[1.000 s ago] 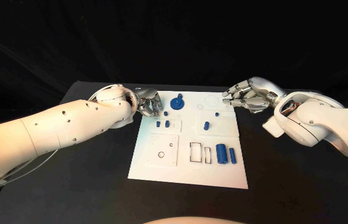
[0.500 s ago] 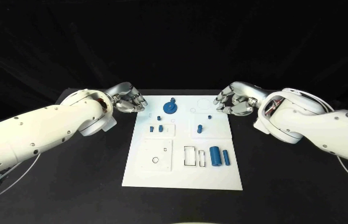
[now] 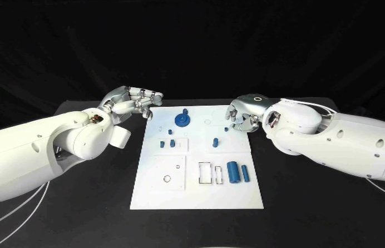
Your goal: Assemble the parts on the task board
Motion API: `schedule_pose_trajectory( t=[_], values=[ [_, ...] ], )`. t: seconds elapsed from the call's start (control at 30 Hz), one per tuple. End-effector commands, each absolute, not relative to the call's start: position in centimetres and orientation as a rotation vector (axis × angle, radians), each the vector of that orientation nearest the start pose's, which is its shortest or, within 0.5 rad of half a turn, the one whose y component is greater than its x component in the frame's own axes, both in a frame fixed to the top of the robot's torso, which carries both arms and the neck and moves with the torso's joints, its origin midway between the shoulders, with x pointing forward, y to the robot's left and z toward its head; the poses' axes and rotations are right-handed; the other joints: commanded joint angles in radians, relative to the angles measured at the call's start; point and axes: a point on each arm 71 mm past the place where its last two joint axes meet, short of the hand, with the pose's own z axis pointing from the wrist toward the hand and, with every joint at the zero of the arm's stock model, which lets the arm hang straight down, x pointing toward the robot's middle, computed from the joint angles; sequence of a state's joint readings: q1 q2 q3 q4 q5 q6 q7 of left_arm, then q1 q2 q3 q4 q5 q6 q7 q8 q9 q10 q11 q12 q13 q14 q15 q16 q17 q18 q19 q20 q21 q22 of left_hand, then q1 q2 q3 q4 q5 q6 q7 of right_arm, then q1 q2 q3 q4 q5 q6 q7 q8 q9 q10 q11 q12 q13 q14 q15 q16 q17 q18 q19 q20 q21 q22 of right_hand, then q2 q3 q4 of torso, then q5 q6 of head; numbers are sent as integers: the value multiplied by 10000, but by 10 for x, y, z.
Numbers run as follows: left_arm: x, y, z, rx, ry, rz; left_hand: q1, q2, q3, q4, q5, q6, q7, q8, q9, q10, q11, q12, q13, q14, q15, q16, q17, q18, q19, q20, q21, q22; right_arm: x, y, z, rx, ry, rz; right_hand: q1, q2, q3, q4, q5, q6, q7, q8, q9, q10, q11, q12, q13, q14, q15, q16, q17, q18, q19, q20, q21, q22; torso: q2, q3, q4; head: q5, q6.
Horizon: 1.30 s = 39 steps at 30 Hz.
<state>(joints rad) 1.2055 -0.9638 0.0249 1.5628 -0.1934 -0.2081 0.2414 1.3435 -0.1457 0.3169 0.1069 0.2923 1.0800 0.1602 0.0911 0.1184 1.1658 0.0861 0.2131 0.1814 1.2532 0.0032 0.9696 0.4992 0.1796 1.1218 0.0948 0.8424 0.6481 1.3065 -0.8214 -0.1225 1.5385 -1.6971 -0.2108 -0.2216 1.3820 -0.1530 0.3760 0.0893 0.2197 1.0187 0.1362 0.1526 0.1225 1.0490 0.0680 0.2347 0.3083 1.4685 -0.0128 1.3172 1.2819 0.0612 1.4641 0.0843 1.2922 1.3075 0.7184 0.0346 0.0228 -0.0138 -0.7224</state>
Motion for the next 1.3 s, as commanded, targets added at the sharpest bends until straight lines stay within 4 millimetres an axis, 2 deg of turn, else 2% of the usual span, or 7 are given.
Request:
schedule_pose_trajectory(
  t=[0.03, 0.2, 0.37, 0.67, 0.87, 1.07, 1.3],
  values=[
    [484, 248, -149, -10570, 14544, -16155, 39, 110, -68, -36, 0, -44, -9, -53, -20, -74, -19, 79, 16, 84, 14, -78, -48, 63, 117, -5, -105, -99, 492, -184, -174, -4872, 16662, 3273, 13, -73, 94, -30, -18, 89, 11, -56, -15, 6, 90, -66, -61, 502, 64, -5, -11, 13, 158, 78, 34, 415, 15, 8, -10, 15, 24],
    [482, 248, -148, -10596, 14463, -16276, 86, 126, -102, -77, 2, -57, -3, -58, -28, -94, -17, 94, 21, 89, 11, -97, -86, 61, 181, -11, -190, -174, 494, -182, -181, -4964, 16784, 3220, 23, -73, 133, -48, 17, 100, 21, -85, -22, 24, 97, -110, -120, 504, 68, -3, -19, 18, 154, 80, 13, 402, 24, 5, 11, 46, -27],
    [481, 249, -148, -10607, 14419, -16297, 138, 148, -121, -119, 4, -67, -1, -60, -35, -112, -17, 108, 25, 91, 9, -111, -119, 60, 234, -16, -265, -239, 494, -178, -186, -5047, 16859, 3298, 22, -74, 152, -56, 29, 117, 34, -97, -23, 49, 107, -128, -153, 506, 74, 8, -12, 18, 155, 82, 13, 405, 13, 9, 4, 85, -74],
    [481, 249, -148, -10695, 14464, -16168, 246, 220, -110, -200, 13, -137, 27, -90, -59, -177, 3, 123, 28, 79, 16, -134, -172, 56, 318, -20, -394, -350, 493, -170, -194, -5115, 16929, 3482, 36, -20, 238, -80, 55, 203, 49, -114, -19, 156, 111, -166, -243, 505, 74, 16, -22, 22, 154, 90, -2, 399, 16, 29, -7, 121, -44],
    [481, 249, -148, -10716, 14479, -16127, 286, 235, -115, -240, 13, -168, 44, -90, -66, -220, 16, 140, 30, 54, 27, -148, -194, 53, 342, -16, -457, -401, 493, -168, -197, -5120, 16987, 3545, 56, 53, 346, -131, 89, 348, 28, -119, -4, 333, 84, -199, -352, 510, 55, 54, -5, 18, 167, 80, 25, 431, 10, 24, -13, 123, -52],
    [481, 248, -148, -10714, 14559, -16165, 331, 251, -108, -280, 21, -186, 51, -85, -69, -246, 21, 155, 32, 40, 30, -153, -208, 53, 361, -14, -499, -435, 494, -166, -200, -5117, 17091, 3565, 128, 208, 490, -231, 132, 603, -32, -70, 45, 607, 12, -215, -451, 525, 2, 137, 55, 5, 197, 42, 97, 501, 11, 24, -12, 141, -62],
    [481, 247, -149, -10720, 14686, -16169, 357, 269, -101, -306, 25, -205, 61, -84, -73, -274, 29, 166, 33, 29, 35, -157, -219, 52, 376, -12, -533, -463, 495, -165, -207, -5058, 17268, 3431, 285, 447, 727, -439, -147, 891, -104, 7, 124, 927, -77, -233, -524, 532, -72, 196, 84, -6, 221, -24, 157, 565, 9, 23, -8, 139, -98]
  ],
)
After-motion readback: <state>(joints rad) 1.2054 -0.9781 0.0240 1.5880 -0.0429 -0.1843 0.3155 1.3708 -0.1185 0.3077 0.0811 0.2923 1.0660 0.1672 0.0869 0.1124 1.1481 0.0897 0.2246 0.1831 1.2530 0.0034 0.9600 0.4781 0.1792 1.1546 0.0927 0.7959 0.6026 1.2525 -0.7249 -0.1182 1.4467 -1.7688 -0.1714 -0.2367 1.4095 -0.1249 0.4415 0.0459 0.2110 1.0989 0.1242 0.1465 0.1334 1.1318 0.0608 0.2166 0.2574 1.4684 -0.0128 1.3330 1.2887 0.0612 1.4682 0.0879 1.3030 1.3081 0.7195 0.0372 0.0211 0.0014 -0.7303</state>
